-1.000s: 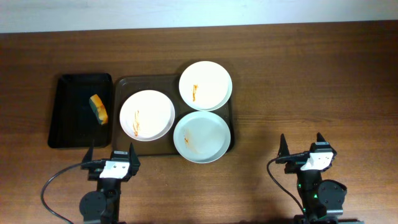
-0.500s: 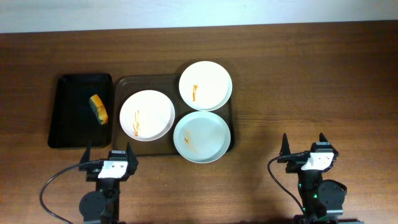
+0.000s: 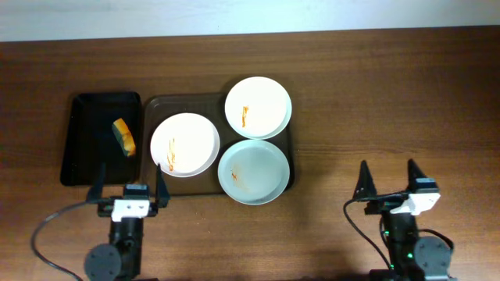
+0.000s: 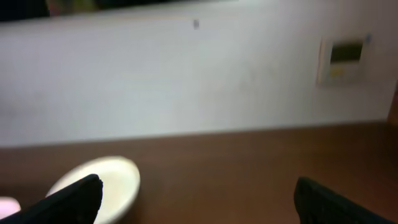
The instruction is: Clean dirty plates on tray and stack at the side
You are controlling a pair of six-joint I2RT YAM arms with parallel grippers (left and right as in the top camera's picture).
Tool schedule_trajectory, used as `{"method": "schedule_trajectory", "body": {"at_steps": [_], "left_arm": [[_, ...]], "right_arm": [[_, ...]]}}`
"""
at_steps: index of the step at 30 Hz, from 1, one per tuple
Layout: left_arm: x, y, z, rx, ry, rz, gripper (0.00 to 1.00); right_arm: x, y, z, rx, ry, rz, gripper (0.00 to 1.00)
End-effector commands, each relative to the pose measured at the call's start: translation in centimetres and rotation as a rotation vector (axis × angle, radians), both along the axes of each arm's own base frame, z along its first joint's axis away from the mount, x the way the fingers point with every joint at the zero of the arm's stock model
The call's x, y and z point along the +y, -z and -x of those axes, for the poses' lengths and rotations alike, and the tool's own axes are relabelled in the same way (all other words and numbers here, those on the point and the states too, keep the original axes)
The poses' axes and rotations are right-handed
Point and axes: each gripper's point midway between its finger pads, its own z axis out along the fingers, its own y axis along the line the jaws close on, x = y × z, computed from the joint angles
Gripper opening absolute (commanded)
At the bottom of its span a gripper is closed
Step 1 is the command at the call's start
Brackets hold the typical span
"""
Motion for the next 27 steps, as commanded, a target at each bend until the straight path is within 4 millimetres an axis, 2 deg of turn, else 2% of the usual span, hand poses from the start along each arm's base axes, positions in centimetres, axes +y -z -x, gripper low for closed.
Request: {"method": "schedule_trajectory", "body": {"at_steps": [1, 4, 5, 8, 10, 14, 17, 20, 23, 24, 27], "left_arm": [[-0.2, -4.4, -1.4, 0.008, 0.016, 0.020, 0.99], [0.0, -6.0, -3.9, 0.086, 0.016, 0.026, 0.99], [0.0, -6.4, -5.6, 0.154, 0.016, 0.030, 0.99], [-0.6, -6.5, -8.2, 0.284, 0.060, 0.041, 0.99], [-1.4, -5.8, -10.7, 0.469, 0.115, 0.066, 0.99], [-1.5, -4.5, -13.4, 0.723, 0.128, 0.101, 0.99], [-3.4, -2.4, -14.2, 0.863, 0.234, 0.157, 0.99], [-5.5, 0.0, -12.6, 0.991, 0.354, 0.235, 0.99], [-5.9, 0.9, -11.9, 1.050, 0.351, 0.292, 0.99], [-5.9, 0.9, -11.9, 1.051, 0.352, 0.292, 0.99], [-5.7, 1.3, -11.7, 1.068, 0.341, 0.294, 0.99]], "right_arm": [[0.0, -3.9, 0.1, -0.012, -0.002, -0.012, 0.98], [-0.1, -5.5, -0.9, 0.060, -0.002, -0.014, 0.98], [0.2, -6.2, -1.9, 0.118, -0.021, -0.016, 0.98], [0.7, -6.8, -3.6, 0.215, -0.052, -0.021, 0.98], [0.8, -6.6, -5.6, 0.363, -0.062, -0.031, 0.98], [1.7, -5.3, -8.2, 0.615, -0.116, -0.061, 0.98], [3.0, -3.4, -10.0, 0.828, -0.190, -0.108, 0.98], [4.5, -1.7, -12.1, 0.909, -0.281, -0.159, 0.98], [8.7, -0.9, -13.2, 0.909, -0.556, -0.221, 0.98], [9.5, -0.7, -13.6, 0.911, -0.582, -0.222, 0.98], [11.4, -0.4, -14.6, 0.966, -0.496, -0.183, 0.98]]}}
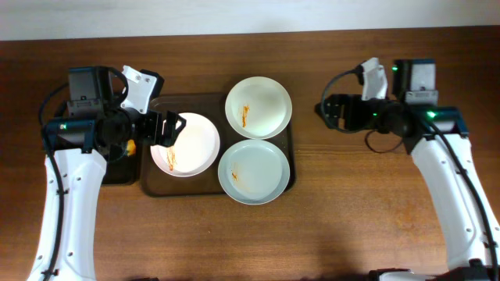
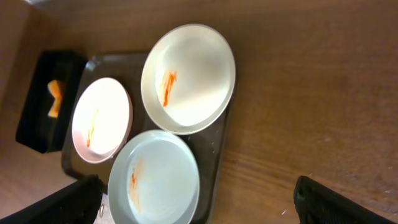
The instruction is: Clean dirty plates on tray and stack at the side
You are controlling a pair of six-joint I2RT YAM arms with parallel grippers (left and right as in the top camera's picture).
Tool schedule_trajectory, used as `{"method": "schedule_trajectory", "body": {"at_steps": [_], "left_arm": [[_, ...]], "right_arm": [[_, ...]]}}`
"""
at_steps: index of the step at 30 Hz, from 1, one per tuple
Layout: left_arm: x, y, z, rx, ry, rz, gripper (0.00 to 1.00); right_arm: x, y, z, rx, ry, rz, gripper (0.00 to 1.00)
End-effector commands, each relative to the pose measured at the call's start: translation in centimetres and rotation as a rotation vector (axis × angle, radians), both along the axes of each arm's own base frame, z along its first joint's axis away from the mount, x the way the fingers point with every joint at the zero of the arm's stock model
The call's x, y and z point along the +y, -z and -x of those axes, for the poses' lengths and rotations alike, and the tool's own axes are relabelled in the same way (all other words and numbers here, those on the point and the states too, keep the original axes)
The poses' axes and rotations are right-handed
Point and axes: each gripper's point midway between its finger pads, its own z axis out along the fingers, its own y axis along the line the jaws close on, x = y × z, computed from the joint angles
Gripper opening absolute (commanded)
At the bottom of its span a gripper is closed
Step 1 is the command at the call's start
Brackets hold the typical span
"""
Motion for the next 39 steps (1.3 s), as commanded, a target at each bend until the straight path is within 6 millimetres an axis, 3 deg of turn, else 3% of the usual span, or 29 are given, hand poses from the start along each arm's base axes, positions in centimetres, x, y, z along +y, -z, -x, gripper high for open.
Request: {"method": "schedule_trajectory", "body": {"at_steps": [1, 3, 5, 8, 9, 11, 12, 13, 14, 18, 21, 24, 29, 33, 36, 39], "left_arm": [[1.0, -0.1, -1.0, 0.028, -0.139, 0.029, 0.99], [4.4, 1.5, -1.6, 0.119, -0.418, 0.048, 0.99], [8.8, 3.1, -0.9, 0.205, -0.714, 0.047, 0.99], [14.3, 5.4, 0.5, 0.295, -0.875, 0.013, 0.99], [15.1, 6.1, 0.7, 0.317, -0.898, 0.005, 0.96], [16.6, 8.1, 0.8, 0.374, -0.935, 0.002, 0.81], [17.0, 9.1, 0.8, 0.400, -0.945, 0.000, 0.61], [17.5, 10.1, 0.5, 0.416, -0.951, 0.002, 0.50], [17.9, 11.3, -0.2, 0.423, -0.955, 0.017, 0.46], [18.4, 15.2, -3.4, 0.413, -0.867, 0.104, 0.40], [17.8, 18.5, -4.5, 0.440, -0.786, 0.138, 0.38], [16.7, 20.1, -4.8, 0.464, -0.720, 0.185, 0.34], [16.7, 20.2, -6.5, 0.398, -0.699, 0.206, 0.34], [16.5, 20.4, -6.7, 0.393, -0.694, 0.202, 0.33], [15.8, 20.2, -7.2, 0.378, -0.675, 0.198, 0.22], [14.3, 20.3, -7.8, 0.372, -0.641, 0.182, 0.18]], "right_arm": [[3.3, -2.2, -0.9, -0.012, -0.009, 0.047, 0.98], [5.7, -2.8, -1.7, -0.010, -0.008, 0.094, 0.98], [8.4, -2.9, -2.4, -0.015, -0.042, 0.100, 0.98], [13.8, -0.6, -3.8, 0.016, -0.144, 0.117, 0.98], [14.8, 0.1, -4.0, 0.025, -0.162, 0.121, 0.98], [17.5, 2.3, -4.3, 0.036, -0.211, 0.127, 0.98], [18.7, 3.2, -4.3, 0.036, -0.233, 0.129, 0.99], [19.7, 4.0, -4.3, 0.034, -0.249, 0.131, 0.97], [20.9, 4.6, -4.3, 0.022, -0.270, 0.133, 0.91], [22.6, 6.0, -4.3, -0.013, -0.270, 0.197, 0.84], [22.8, 6.2, -4.0, -0.023, -0.263, 0.231, 0.84], [22.7, 6.2, -4.0, -0.017, -0.262, 0.234, 0.84], [22.4, 6.4, -4.1, -0.020, -0.250, 0.249, 0.84], [22.4, 6.5, -4.1, -0.016, -0.251, 0.250, 0.84], [22.4, 6.6, -4.0, -0.016, -0.251, 0.250, 0.84], [22.2, 6.7, -3.9, -0.007, -0.252, 0.255, 0.84]]}}
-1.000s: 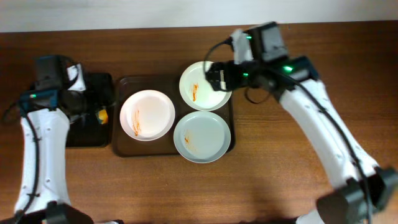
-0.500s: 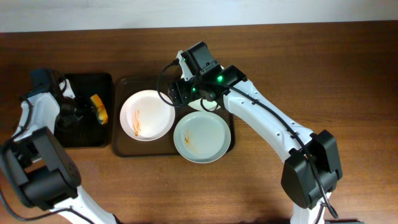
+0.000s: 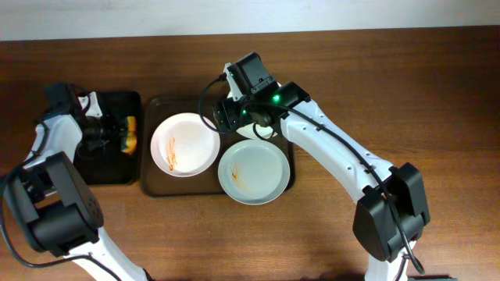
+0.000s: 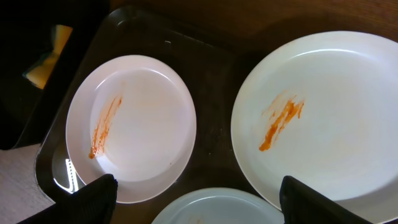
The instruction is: Clean dirty plates on tray and stack at the side
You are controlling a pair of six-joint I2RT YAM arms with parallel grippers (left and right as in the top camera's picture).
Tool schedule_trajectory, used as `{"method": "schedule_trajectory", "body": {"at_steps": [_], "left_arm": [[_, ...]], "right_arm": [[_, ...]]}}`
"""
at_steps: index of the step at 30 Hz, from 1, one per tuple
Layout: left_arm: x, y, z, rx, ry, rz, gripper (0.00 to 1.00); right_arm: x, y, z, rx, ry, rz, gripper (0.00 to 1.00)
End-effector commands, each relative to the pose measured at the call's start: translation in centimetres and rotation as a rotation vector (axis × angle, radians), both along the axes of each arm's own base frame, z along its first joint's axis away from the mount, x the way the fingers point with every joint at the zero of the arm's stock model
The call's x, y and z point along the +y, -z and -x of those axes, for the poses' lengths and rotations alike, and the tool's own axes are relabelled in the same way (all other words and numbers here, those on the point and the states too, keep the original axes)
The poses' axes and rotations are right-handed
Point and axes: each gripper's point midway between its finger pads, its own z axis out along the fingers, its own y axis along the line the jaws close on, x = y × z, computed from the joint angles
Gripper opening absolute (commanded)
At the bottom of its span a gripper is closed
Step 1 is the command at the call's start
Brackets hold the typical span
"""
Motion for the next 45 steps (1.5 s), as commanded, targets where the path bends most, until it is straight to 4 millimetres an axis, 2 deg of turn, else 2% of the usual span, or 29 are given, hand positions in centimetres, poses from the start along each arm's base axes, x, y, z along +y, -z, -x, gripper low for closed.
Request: {"method": "schedule_trajectory", "body": {"at_steps": [1, 2, 5, 7, 8, 11, 14, 16, 19, 20, 21, 22, 23, 24, 26, 29, 33, 37, 41, 45], "left_arm": [[-1.8, 0.6, -0.4, 0.009, 0.050, -0.010, 0.12], [-1.8, 0.8, -0.3, 0.022, 0.051, -0.036, 0.02], [-1.6, 0.8, -0.3, 0.025, 0.046, -0.047, 0.02], [-1.2, 0.1, -0.7, 0.013, 0.040, -0.052, 0.01], [-1.0, -0.6, -1.0, 0.008, 0.037, -0.054, 0.01], [1.5, -4.2, -1.2, 0.037, -0.004, -0.170, 0.01], [3.4, -6.8, 0.5, 0.126, -0.019, -0.286, 0.01], [3.8, -6.7, 1.9, 0.187, -0.025, -0.311, 0.01], [3.2, -5.1, 3.6, 0.262, -0.011, -0.289, 0.01], [3.0, -4.5, 4.2, 0.281, -0.008, -0.283, 0.09], [2.8, -4.0, 4.6, 0.297, -0.005, -0.277, 0.25], [2.7, -3.8, 4.9, 0.307, -0.003, -0.273, 0.45], [2.7, -3.8, 4.9, 0.306, -0.003, -0.274, 0.52], [2.7, -4.0, 4.8, 0.300, -0.003, -0.272, 0.54], [2.3, -4.4, 4.2, 0.273, 0.002, -0.248, 0.55], [1.6, -5.2, 3.1, 0.227, -0.021, -0.192, 0.55], [1.3, -5.0, 3.7, 0.265, -0.134, -0.146, 0.55], [1.2, -5.0, 3.9, 0.273, -0.120, -0.149, 0.54], [1.0, -5.0, 3.6, 0.244, -0.001, -0.170, 0.54], [1.2, -5.1, 3.1, 0.223, 0.027, -0.186, 0.54]], "right_arm": [[0.0, 0.3, -0.1, 0.005, 0.009, 0.015, 0.84], [0.0, 0.3, 0.0, 0.008, 0.009, 0.017, 0.84], [-0.1, 0.4, 0.1, 0.015, 0.009, 0.021, 0.84], [-0.1, 0.5, 0.1, 0.017, 0.009, 0.022, 0.84], [-0.1, 0.5, 0.1, 0.016, 0.009, 0.022, 0.84], [-0.2, 0.5, 0.1, 0.016, 0.009, 0.023, 0.84], [-0.2, 0.5, 0.1, 0.017, 0.009, 0.023, 0.84], [-0.1, 0.4, 0.1, 0.016, 0.009, 0.022, 0.84], [-0.1, 0.4, 0.1, 0.016, 0.009, 0.022, 0.84], [-0.1, 0.4, 0.1, 0.016, 0.009, 0.022, 0.84], [-0.1, 0.4, 0.1, 0.016, 0.009, 0.022, 0.85], [-0.1, 0.4, 0.1, 0.016, 0.009, 0.022, 0.88], [-0.1, 0.4, 0.1, 0.016, 0.009, 0.022, 0.92], [-0.1, 0.4, 0.1, 0.016, 0.009, 0.022, 0.95], [-0.1, 0.4, 0.1, 0.017, 0.007, 0.019, 0.99], [0.6, 0.1, 0.2, 0.021, -0.009, -0.017, 1.00], [0.3, 0.6, 0.7, 0.065, 0.029, -0.023, 1.00], [0.0, 1.3, 1.2, 0.091, 0.034, -0.007, 1.00], [-1.1, 3.8, 0.8, 0.169, 0.108, -0.017, 1.00], [-0.7, 7.6, -0.1, 0.245, 0.169, -0.033, 0.85]]}}
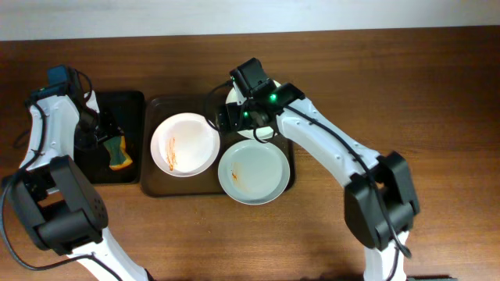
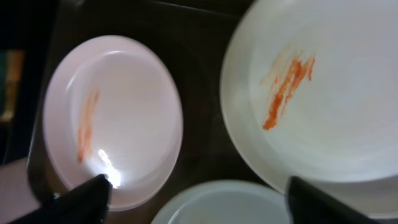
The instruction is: Clean dirty plates on tray and stack at the side
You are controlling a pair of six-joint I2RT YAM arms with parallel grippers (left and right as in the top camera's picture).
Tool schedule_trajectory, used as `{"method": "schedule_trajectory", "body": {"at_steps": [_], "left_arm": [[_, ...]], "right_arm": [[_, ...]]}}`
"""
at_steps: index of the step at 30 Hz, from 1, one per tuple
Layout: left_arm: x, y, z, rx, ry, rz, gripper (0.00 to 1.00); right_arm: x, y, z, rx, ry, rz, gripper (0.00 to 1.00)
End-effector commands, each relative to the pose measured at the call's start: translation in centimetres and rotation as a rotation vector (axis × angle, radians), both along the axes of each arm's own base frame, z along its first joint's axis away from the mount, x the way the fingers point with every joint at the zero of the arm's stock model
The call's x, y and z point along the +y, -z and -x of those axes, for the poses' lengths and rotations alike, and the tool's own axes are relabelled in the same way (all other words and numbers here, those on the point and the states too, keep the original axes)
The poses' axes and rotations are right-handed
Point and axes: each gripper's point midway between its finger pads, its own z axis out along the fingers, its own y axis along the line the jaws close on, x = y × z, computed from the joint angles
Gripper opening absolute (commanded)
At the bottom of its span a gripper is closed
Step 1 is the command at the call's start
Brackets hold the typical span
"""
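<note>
Three smeared plates lie on the dark tray (image 1: 156,187): a white one at the left (image 1: 184,144) (image 2: 115,118), a white one at the back right (image 1: 275,126) (image 2: 317,93) mostly under my right arm, and a pale blue one in front (image 1: 254,172) (image 2: 230,202). My right gripper (image 1: 224,117) (image 2: 199,199) hangs open low over the tray between the plates, holding nothing. A yellow-green sponge (image 1: 117,152) lies in the black bin (image 1: 94,172). My left gripper (image 1: 98,129) is in the bin just behind the sponge, its jaws lost against the black.
The bin stands directly left of the tray. Bare wooden table (image 1: 406,117) stretches to the right of the tray and along the front. A white wall edge runs along the back.
The right gripper has dropped closer to the tray, the plates looming larger in its view. The sponge lies a little nearer the front of the bin and turned. The left arm has shifted slightly.
Both arms were parked at the front edge, grippers open. Then the left reached over the tray's left side and the right hovered at the right of the tray. After that the left was in the bin by the sponge and the right over the plates, now lower.
</note>
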Motion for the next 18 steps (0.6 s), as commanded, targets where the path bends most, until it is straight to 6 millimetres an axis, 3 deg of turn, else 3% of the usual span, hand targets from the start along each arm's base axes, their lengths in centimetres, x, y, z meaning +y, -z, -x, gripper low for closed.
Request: {"method": "schedule_trajectory", "body": {"at_steps": [1, 4, 7, 10, 18], "left_arm": [[0.2, -1.5, -0.7, -0.051, 0.056, -0.012, 0.54], [0.2, -1.5, -0.7, -0.052, 0.073, -0.015, 0.54], [0.3, -1.5, -0.9, -0.059, 0.073, -0.017, 0.54], [0.2, -1.5, -0.9, -0.058, 0.073, -0.017, 0.54], [0.2, -1.5, -0.8, -0.055, 0.072, -0.016, 0.54]], "right_arm": [[0.1, 3.6, -0.2, 0.088, 0.063, -0.010, 0.84], [0.9, 4.8, 0.3, 0.123, 0.054, -0.026, 0.77], [2.8, 4.4, 0.5, 0.084, 0.018, -0.050, 0.70], [3.9, 4.8, 0.9, 0.073, 0.016, -0.044, 0.48], [5.0, 9.4, 1.5, 0.121, 0.066, 0.001, 0.34]]}}
